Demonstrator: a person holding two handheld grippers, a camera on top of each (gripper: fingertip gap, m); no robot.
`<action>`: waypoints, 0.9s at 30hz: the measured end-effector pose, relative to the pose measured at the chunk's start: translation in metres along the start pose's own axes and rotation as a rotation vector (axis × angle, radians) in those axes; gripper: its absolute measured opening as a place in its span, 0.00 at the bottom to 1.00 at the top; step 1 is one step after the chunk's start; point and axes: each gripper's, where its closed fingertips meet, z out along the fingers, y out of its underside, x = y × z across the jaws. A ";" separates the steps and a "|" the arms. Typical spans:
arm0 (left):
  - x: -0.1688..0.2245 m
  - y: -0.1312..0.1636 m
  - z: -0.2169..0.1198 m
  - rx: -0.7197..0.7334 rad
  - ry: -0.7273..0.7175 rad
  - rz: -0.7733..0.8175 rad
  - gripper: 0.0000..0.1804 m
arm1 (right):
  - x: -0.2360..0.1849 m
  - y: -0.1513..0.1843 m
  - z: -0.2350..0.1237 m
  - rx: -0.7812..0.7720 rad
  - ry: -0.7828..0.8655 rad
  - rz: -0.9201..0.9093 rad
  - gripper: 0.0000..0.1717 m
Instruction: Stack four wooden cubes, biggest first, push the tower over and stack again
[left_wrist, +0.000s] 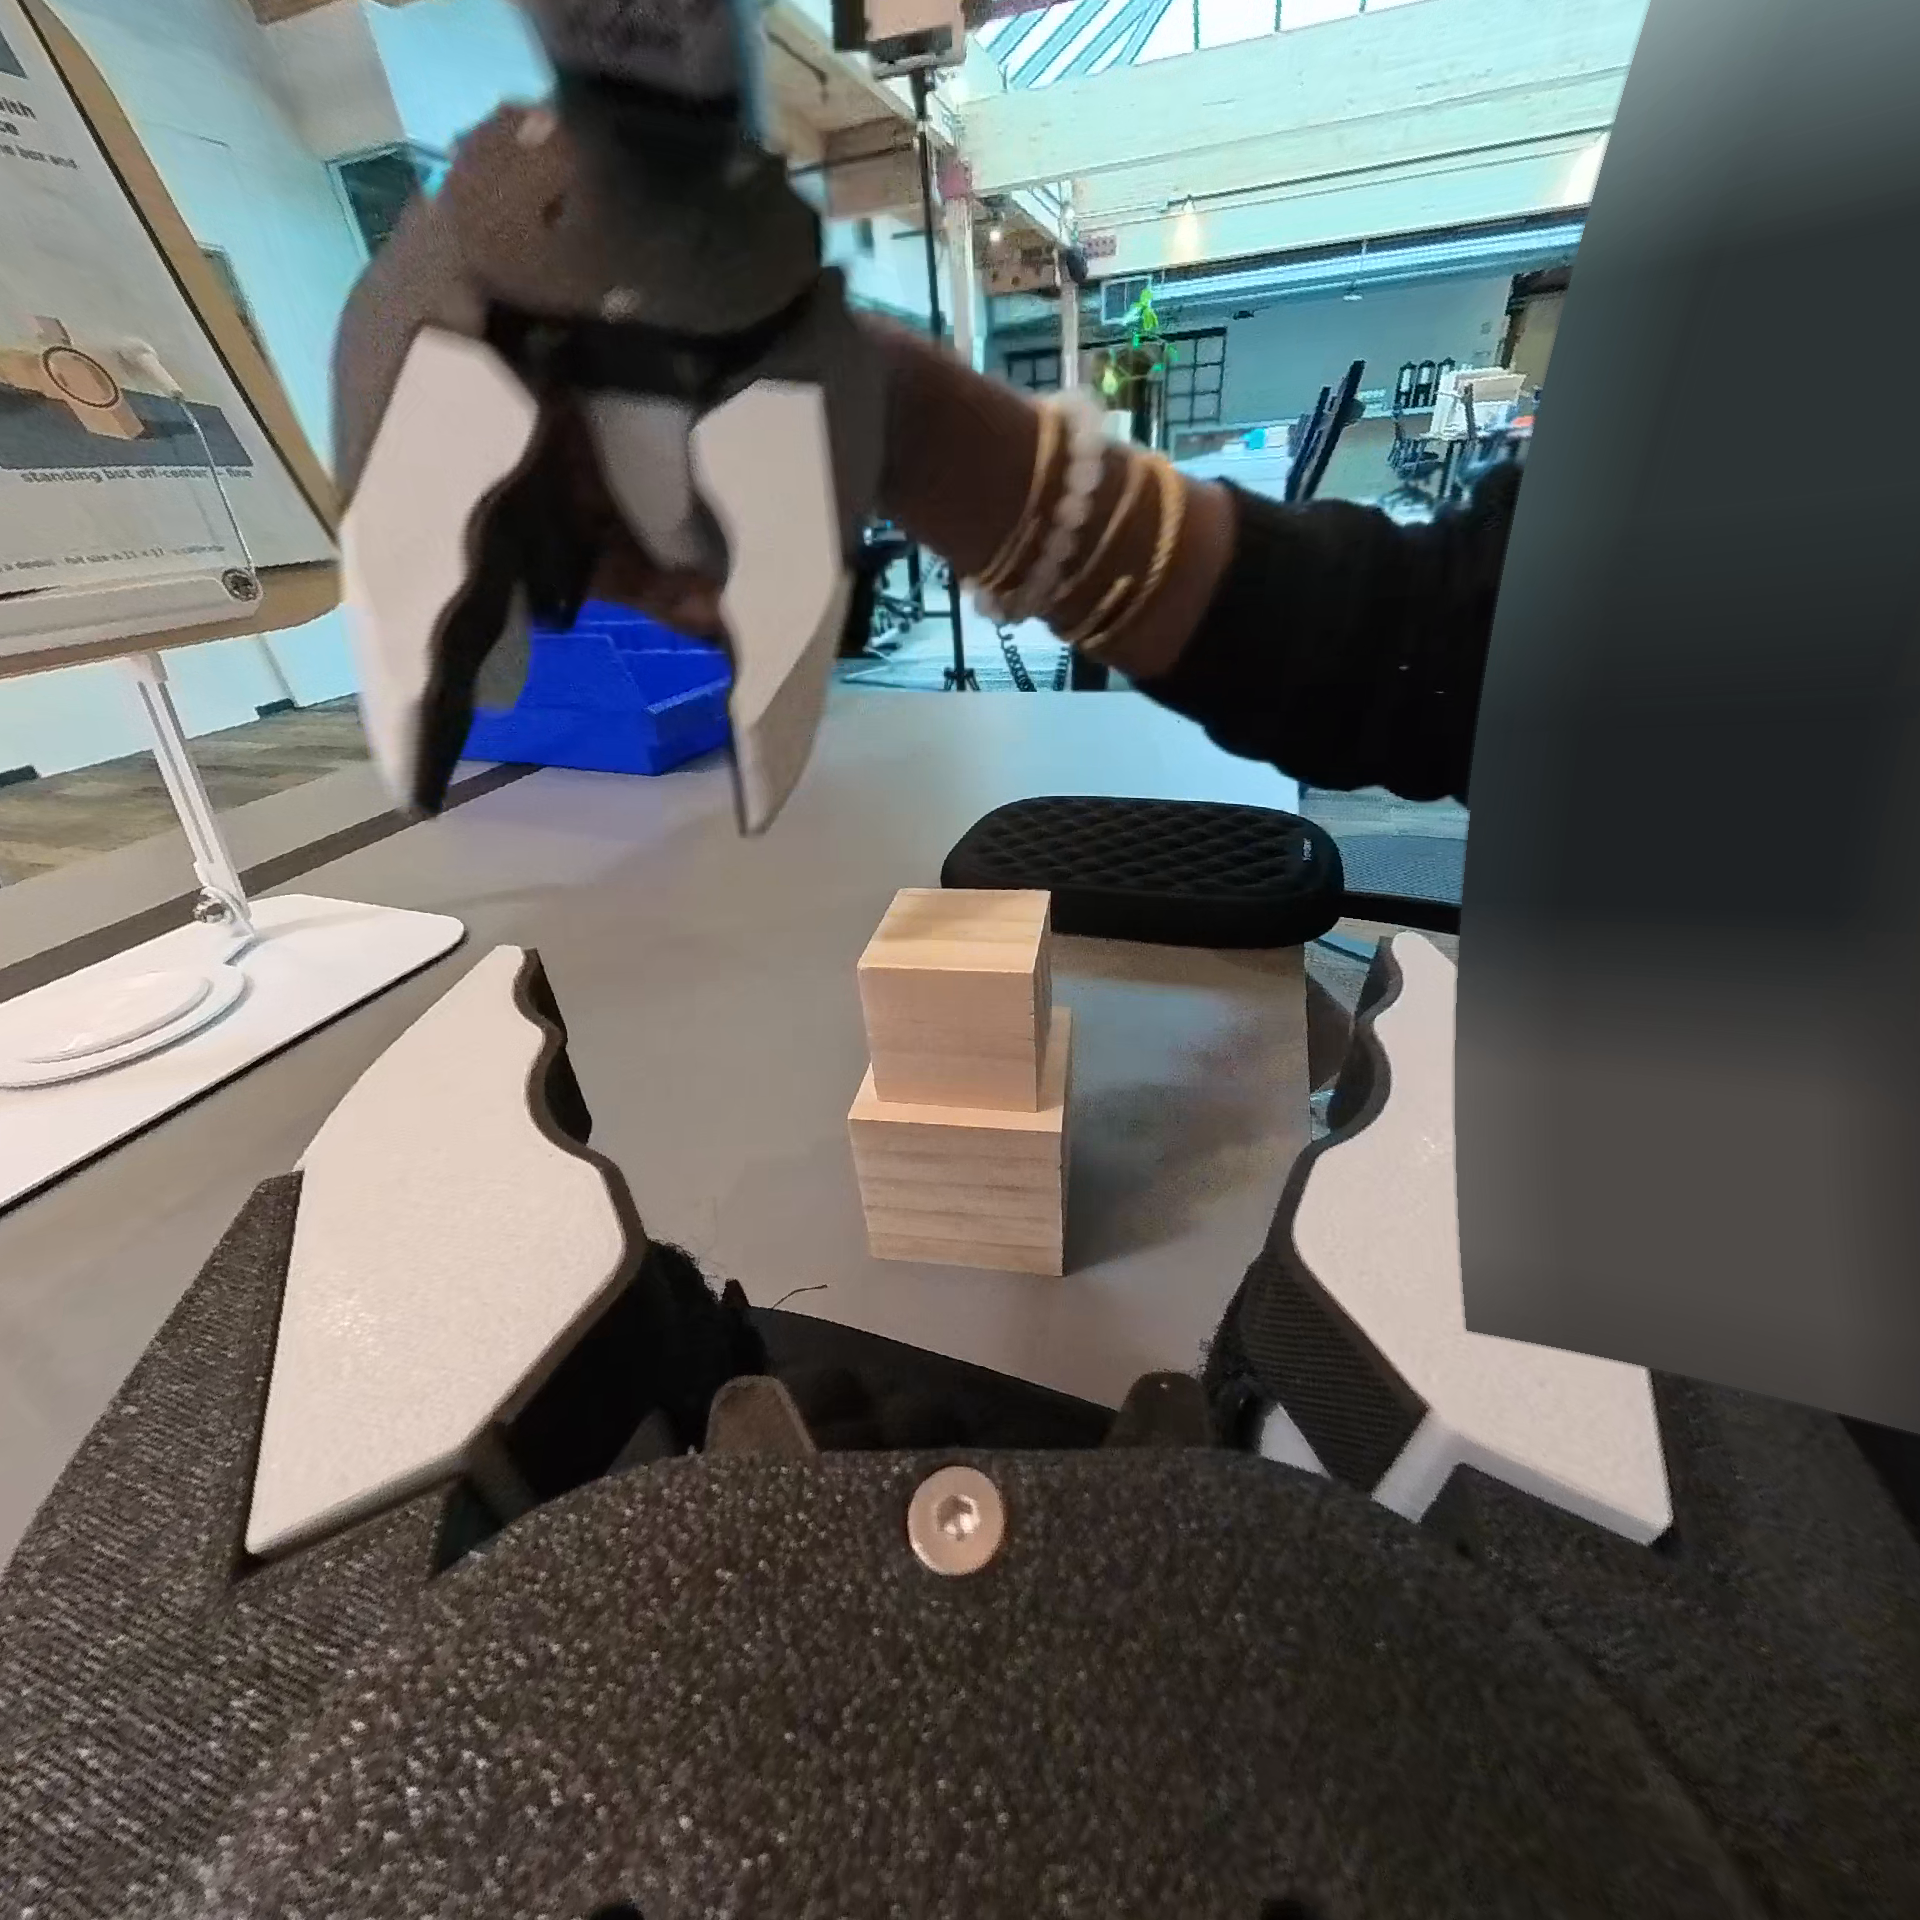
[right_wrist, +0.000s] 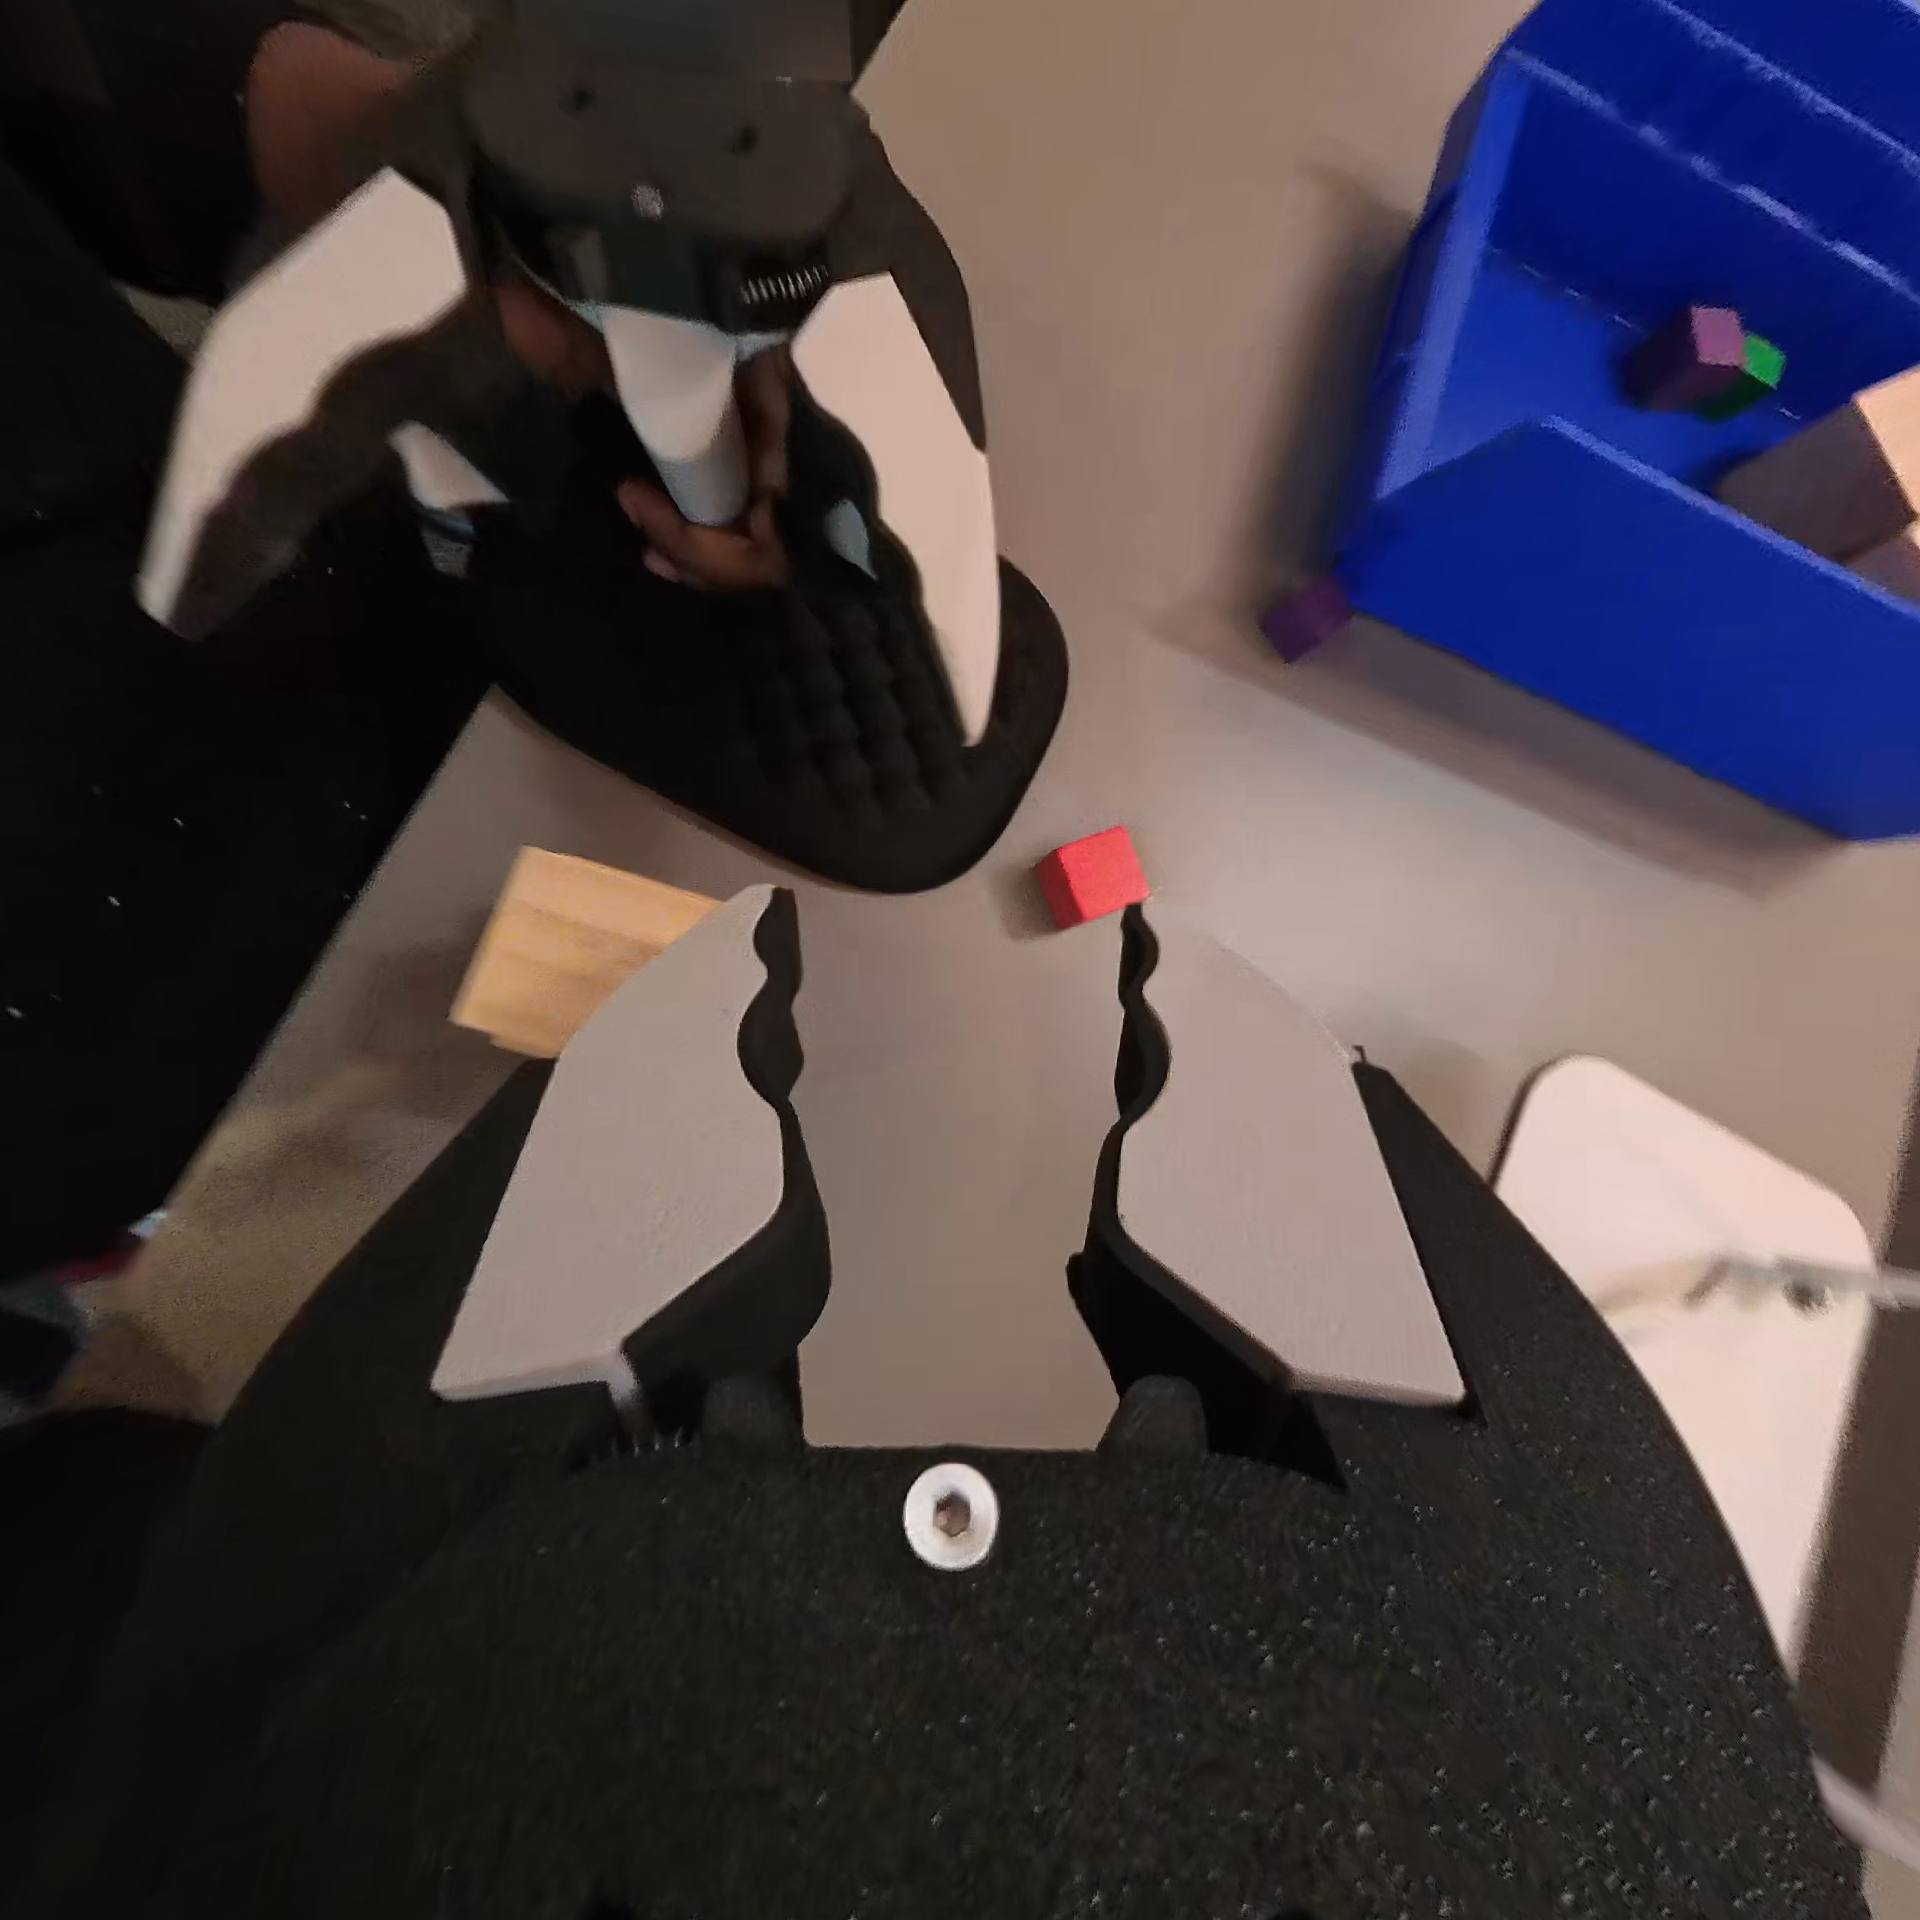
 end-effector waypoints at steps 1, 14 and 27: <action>0.000 0.000 0.000 0.002 0.001 -0.001 0.77 | 0.007 0.005 0.010 0.017 -0.034 -0.014 0.34; -0.002 -0.005 -0.004 0.040 0.009 -0.028 0.76 | 0.046 0.047 0.105 -0.148 -0.244 -0.126 0.27; -0.003 -0.003 -0.002 0.028 0.004 -0.026 0.75 | 0.042 0.037 0.059 -0.154 -0.053 0.030 0.15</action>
